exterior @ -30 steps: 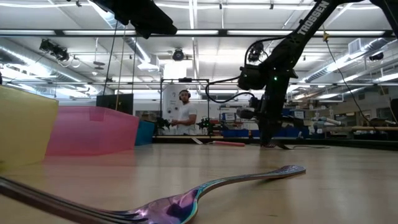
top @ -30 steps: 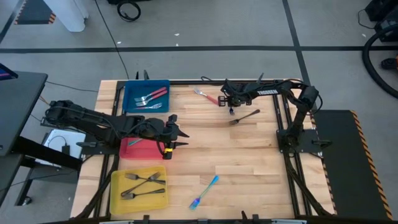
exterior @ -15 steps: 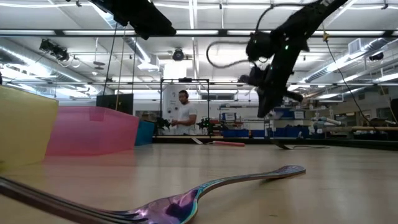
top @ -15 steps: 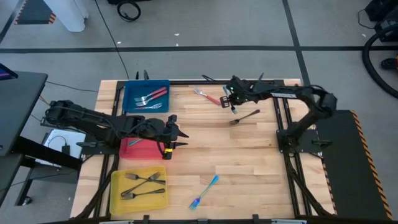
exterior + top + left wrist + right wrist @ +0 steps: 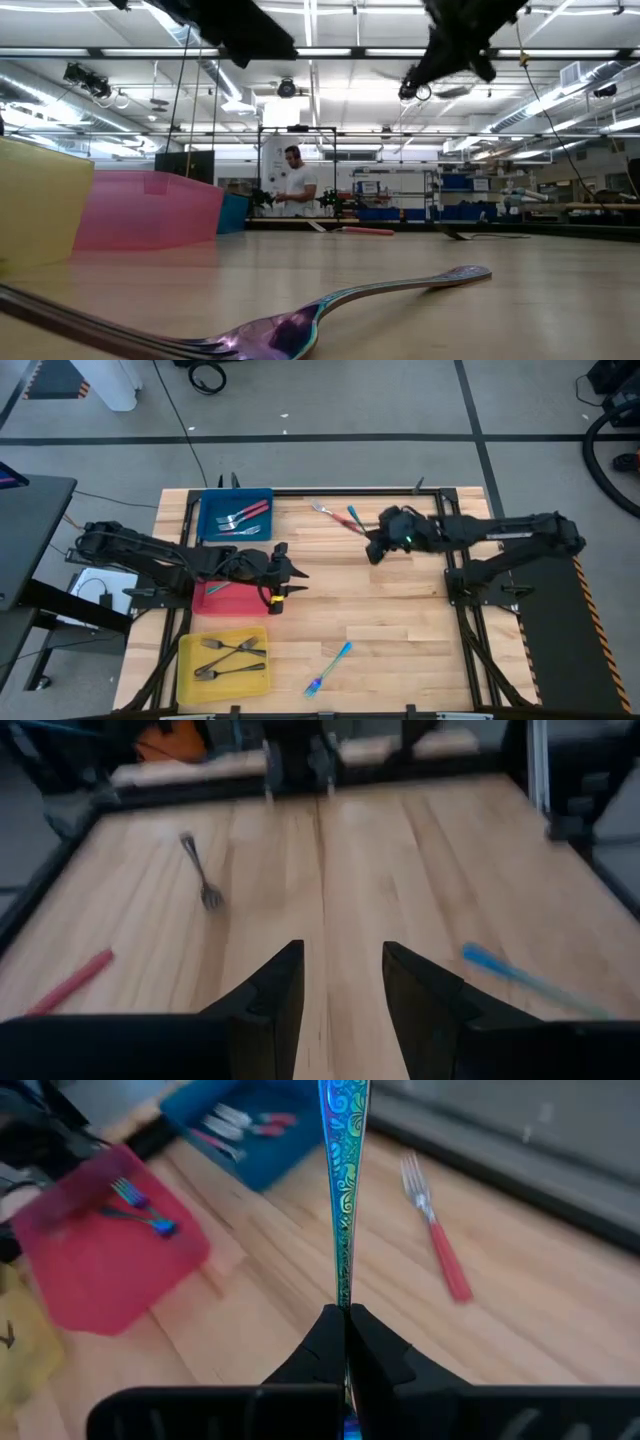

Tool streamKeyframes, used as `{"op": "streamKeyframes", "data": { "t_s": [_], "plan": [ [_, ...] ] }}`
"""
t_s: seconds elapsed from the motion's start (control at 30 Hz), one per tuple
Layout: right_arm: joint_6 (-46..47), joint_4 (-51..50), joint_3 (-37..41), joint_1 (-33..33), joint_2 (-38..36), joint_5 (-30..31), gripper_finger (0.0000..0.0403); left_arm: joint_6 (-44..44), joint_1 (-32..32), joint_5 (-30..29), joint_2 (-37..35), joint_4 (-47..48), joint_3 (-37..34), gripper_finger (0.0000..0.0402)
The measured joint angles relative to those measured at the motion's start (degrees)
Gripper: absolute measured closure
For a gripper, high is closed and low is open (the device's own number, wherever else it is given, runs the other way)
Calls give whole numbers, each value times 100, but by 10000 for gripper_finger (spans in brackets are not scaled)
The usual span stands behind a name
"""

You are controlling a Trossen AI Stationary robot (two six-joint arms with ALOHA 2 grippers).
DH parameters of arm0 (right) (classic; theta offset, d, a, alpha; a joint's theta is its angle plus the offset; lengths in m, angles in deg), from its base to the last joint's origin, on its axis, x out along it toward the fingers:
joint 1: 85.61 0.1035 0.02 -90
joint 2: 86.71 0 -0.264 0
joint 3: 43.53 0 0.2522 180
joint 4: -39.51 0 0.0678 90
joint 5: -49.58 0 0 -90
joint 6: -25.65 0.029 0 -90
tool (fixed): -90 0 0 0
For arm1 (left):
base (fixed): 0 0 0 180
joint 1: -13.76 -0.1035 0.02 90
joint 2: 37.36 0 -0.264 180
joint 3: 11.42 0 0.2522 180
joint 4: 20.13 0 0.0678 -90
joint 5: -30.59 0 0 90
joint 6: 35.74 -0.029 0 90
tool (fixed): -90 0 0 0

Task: Sort silverware by color (type)
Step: Put the blue fork into the pink bin

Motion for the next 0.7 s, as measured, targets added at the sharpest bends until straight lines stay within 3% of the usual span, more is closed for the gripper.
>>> {"op": "streamKeyframes", "data": {
  "t_s": [0.23, 0.43, 0.57, 0.7],
  "plan": [
    [-342, 290, -1, 1586, 72, 1925, 395, 481, -207, -3, 435, -1078, 9, 264],
    [-1101, 1054, -4, 2380, 668, 3384, 395, 916, -413, -7, 1014, -2506, 14, 264],
    [-1753, 1869, -4, 2603, 1165, 4035, 395, 1126, -492, -7, 1331, -3194, 14, 264],
    [-2417, 2628, -4, 2675, 1647, 4236, 395, 1171, -523, -7, 1524, -3598, 15, 264]
  ]
}}
